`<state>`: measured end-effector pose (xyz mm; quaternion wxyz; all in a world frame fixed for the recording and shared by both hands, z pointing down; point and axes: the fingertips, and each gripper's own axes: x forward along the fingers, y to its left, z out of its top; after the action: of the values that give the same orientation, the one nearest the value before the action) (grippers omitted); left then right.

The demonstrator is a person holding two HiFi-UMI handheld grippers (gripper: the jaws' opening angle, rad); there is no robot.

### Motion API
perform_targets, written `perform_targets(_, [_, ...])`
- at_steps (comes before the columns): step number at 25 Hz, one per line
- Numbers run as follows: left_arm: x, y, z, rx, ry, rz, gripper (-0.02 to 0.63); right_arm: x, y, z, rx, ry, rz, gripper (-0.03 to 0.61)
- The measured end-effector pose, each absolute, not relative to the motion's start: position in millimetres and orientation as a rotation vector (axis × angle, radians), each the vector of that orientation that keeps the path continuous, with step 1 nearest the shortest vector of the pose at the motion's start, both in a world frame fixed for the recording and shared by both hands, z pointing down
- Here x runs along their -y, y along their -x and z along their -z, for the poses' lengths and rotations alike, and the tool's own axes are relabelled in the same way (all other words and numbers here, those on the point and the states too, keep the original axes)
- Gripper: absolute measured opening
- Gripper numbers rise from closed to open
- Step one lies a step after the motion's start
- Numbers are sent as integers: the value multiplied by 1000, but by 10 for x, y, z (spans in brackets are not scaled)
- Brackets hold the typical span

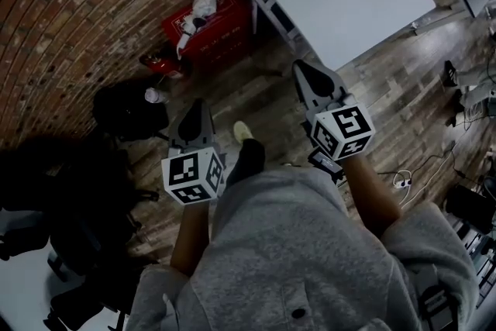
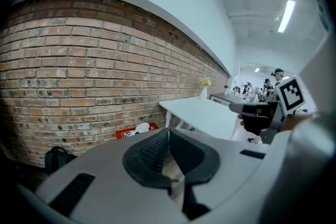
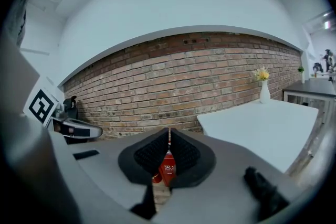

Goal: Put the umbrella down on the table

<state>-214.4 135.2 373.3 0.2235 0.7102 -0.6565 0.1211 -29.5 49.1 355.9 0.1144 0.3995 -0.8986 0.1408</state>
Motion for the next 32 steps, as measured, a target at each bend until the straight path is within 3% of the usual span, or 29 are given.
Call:
perform_targets(16, [-875,2703,-3692,1775,-2011,-301,20,-105,830,-3433,2619,-1245,-333,29])
perform_targets(32, [-656,2833,-3650,1778,-2019,-282,21,66,887,-3217,2615,-1261,-224,29])
